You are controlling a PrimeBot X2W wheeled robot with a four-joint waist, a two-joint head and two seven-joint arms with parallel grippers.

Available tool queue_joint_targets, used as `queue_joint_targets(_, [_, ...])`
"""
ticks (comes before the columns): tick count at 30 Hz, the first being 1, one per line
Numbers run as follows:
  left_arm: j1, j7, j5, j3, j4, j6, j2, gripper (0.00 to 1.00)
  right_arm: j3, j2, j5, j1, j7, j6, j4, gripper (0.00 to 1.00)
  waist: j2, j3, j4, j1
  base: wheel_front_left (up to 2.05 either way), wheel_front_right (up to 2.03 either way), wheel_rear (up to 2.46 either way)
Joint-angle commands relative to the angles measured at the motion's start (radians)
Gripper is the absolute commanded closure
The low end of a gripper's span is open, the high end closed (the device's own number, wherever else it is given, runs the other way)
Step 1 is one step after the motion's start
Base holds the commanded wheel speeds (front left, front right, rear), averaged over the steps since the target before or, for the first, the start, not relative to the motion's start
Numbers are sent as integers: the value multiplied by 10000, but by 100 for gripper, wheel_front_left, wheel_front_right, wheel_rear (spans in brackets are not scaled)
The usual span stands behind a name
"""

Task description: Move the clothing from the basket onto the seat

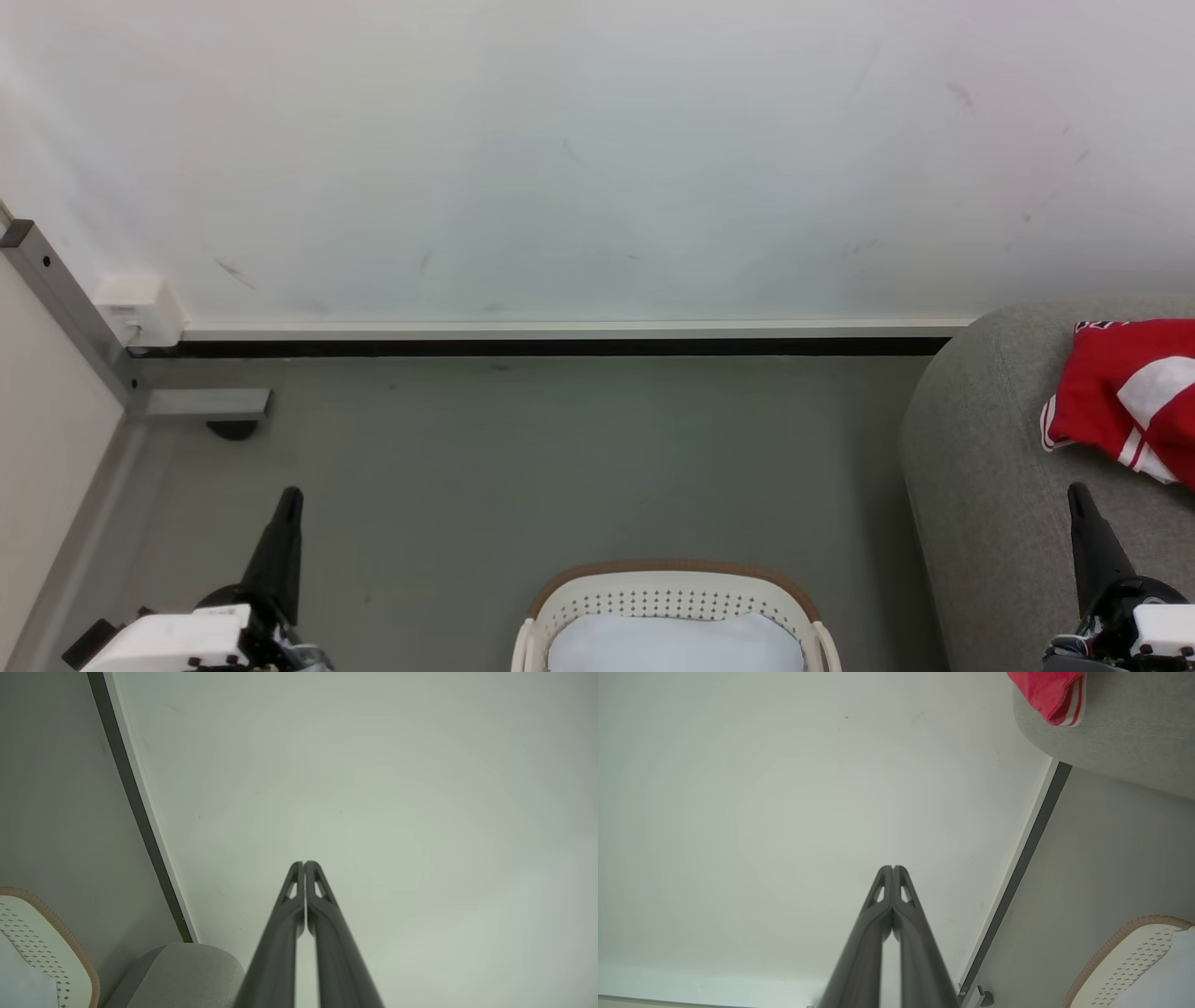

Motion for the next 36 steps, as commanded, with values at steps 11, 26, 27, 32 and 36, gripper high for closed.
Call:
queue_joint_targets(11, [-73, 40, -129, 28, -46, 6, 41, 100, 88, -143, 131, -68, -99, -21, -68, 100, 0, 1, 0, 0, 0, 0, 0])
queue_joint_targets(26, [-72, 38, -129, 28, -48, 6, 41, 100, 199, -233, 227, -74, -189, -21, -101, 100, 0, 2, 0, 0, 0, 0, 0])
queue_joint_targets(27, [-72, 38, -129, 28, -48, 6, 41, 100, 206, -238, 236, -74, -192, -21, -103, 100, 0, 2, 0, 0, 0, 0, 0])
queue_joint_targets(32, [-72, 38, -129, 28, -49, 6, 41, 100, 238, -250, 234, -76, -237, -21, -112, 100, 0, 2, 0, 0, 0, 0, 0])
queue_joint_targets(36, [-71, 38, -129, 28, -50, 7, 41, 100, 260, -263, 271, -77, -259, -21, -118, 100, 0, 2, 1, 0, 0, 0, 0])
